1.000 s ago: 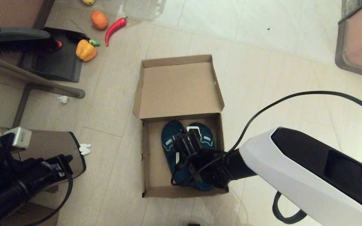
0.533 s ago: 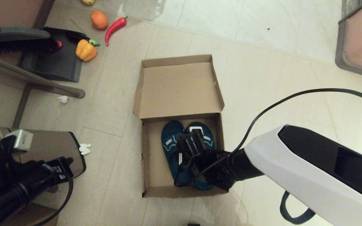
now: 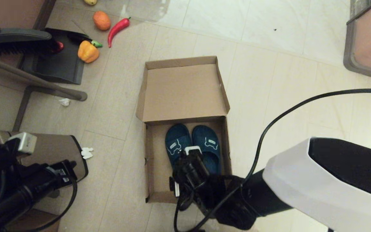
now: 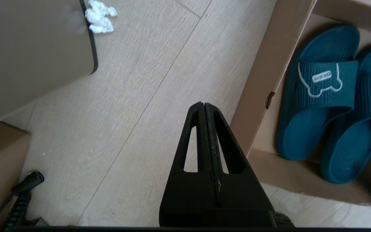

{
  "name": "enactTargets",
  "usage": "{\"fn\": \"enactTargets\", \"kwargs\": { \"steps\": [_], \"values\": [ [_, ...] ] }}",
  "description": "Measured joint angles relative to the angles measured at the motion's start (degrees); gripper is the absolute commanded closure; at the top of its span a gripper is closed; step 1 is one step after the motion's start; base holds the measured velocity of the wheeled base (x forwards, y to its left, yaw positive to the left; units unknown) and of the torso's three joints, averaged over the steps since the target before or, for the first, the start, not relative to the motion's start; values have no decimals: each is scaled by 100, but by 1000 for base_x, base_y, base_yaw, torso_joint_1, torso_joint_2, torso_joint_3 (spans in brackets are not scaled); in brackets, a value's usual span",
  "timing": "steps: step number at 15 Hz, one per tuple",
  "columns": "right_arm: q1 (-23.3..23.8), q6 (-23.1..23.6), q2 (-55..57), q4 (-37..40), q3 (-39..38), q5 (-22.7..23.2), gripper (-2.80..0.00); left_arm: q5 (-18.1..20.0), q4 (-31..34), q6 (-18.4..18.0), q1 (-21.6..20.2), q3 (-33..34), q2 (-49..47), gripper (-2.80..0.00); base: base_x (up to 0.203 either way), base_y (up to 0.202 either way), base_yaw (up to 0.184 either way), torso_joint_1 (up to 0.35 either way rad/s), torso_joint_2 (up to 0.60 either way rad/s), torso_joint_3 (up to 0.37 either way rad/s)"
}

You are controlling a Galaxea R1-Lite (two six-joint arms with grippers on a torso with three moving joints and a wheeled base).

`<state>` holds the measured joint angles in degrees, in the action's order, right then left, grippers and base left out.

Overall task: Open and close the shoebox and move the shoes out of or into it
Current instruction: Close the shoe box

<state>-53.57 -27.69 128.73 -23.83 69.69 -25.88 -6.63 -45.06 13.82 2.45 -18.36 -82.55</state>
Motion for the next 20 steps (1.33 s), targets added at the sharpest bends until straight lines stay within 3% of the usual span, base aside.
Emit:
{"fn": "enactTargets", "kwargs": {
  "steps": [1, 2, 5, 8, 13, 16, 20],
  "values": [
    [-141, -184, -85, -6, -165, -1, -69, 0, 0, 6, 0, -78, -46, 0, 0, 0, 0, 0, 0, 0],
    [-203, -278, -117, -9, -242, -28, 0, 2, -1, 18, -12, -173, -113, 0, 0, 0, 0, 0, 0, 0],
    [-271, -257, -94, 57, -224, -24, 0, -1, -59, 271, -41, -512, -433, 0, 0, 0, 0, 0, 0, 0],
    [-198, -239, -20, 554, -208, -4, 0, -164, -377, 715, -41, -1339, -1001, 0, 0, 0, 0, 0, 0, 0],
    [455, -162, -179, 1629, 132, 151, 0, -276, -495, 1438, 3, -2180, -1787, 0, 0, 0, 0, 0, 0, 0],
    [906, -214, -712, 2171, 189, 804, 0, -277, -489, 1546, 144, -2570, -2167, 0, 0, 0, 0, 0, 0, 0],
    [2297, -912, -1648, 2724, 236, 2533, 0, -303, -468, 1694, 454, -3562, -2818, 0, 0, 0, 0, 0, 0, 0]
  ]
}}
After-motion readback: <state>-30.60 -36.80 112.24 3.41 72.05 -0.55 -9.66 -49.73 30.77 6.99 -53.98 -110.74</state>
